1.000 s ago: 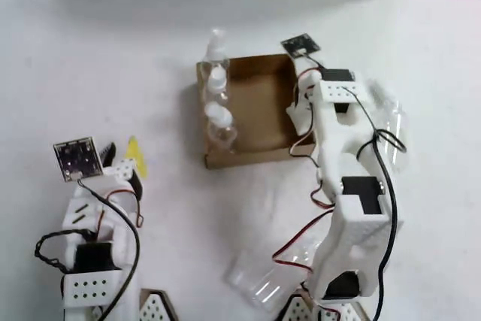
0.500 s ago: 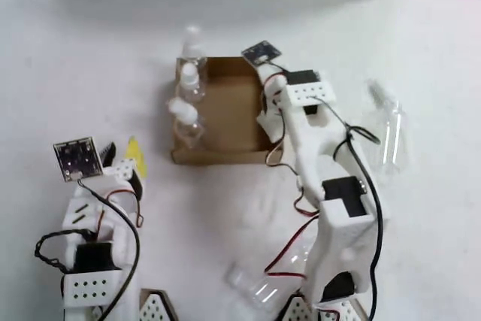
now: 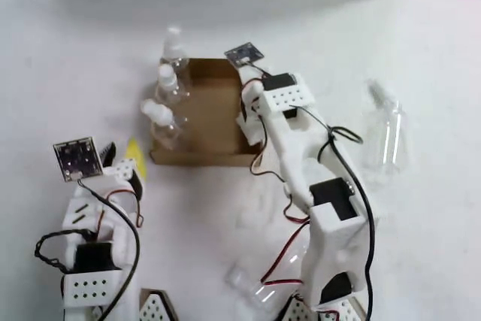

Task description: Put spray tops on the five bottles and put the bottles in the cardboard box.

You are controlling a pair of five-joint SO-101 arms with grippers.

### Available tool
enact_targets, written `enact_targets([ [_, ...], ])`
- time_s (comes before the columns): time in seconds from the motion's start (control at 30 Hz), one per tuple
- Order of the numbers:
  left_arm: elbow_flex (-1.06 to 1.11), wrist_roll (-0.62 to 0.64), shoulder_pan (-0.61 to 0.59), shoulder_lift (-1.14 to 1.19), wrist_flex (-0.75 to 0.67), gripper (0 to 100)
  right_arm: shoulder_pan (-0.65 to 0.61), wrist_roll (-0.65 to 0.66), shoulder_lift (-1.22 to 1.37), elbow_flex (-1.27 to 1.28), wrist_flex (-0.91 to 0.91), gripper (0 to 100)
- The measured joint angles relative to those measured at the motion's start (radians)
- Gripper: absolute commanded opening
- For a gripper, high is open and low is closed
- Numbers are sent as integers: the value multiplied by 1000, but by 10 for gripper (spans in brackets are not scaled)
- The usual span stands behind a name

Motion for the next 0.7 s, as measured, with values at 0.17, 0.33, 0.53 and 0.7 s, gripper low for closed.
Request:
enact_targets([
  [0.17,0,0,0,0,0,142,0,-51,0,0,2,97],
  [0.33,0,0,0,0,0,142,-11,-72,0,0,57,199],
  [0.53,0,0,0,0,0,142,-14,-74,-58,0,101,201],
  [0.7,0,0,0,0,0,146,-21,-74,-204,0,183,200],
])
